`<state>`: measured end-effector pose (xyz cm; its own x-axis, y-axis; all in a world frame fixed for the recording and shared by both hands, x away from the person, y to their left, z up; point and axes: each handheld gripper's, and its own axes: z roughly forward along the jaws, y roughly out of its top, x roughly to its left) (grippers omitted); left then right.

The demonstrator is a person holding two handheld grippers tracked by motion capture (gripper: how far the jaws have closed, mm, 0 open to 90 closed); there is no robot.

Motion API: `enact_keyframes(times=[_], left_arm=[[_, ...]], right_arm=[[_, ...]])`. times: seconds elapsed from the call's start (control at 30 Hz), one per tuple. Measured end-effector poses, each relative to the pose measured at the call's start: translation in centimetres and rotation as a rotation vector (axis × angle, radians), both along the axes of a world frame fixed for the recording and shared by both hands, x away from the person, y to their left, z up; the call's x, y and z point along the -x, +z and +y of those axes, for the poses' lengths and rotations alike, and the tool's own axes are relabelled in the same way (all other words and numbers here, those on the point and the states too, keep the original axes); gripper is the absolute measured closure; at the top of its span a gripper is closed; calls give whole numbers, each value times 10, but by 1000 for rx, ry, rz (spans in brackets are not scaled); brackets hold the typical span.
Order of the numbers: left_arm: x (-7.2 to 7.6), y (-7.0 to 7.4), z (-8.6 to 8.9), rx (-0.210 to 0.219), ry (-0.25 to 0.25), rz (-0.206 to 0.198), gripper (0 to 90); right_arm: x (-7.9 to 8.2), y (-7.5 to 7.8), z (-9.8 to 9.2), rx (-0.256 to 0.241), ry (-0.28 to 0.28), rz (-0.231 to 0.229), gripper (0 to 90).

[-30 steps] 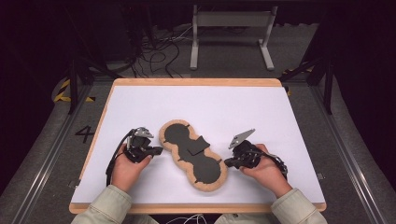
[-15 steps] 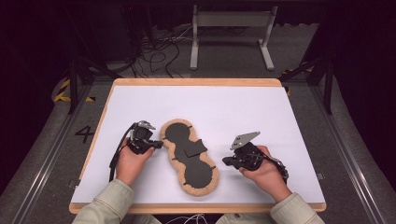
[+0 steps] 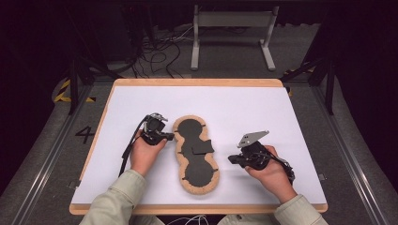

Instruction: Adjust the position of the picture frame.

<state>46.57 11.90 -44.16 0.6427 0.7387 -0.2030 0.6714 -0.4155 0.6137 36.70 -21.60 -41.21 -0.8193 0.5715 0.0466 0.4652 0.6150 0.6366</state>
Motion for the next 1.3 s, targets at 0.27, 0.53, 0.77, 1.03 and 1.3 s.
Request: enact_keyframes(times=[0.27,0.53,0.77,1.03,1.3], left_arm=[[-17,-2,-26,24,-39,-17,900],[-12,1,-18,57,-71,-19,890],[10,11,-1,67,-89,-35,885],[53,22,27,71,-116,-61,881],[81,26,39,98,-132,-53,874]], right_arm=[[2,1,-9,-17,-22,4,900],[6,-7,-1,13,15,44,900],[8,-19,22,66,86,88,900],[8,-23,44,105,130,108,900],[8,-26,86,94,218,105,900]])
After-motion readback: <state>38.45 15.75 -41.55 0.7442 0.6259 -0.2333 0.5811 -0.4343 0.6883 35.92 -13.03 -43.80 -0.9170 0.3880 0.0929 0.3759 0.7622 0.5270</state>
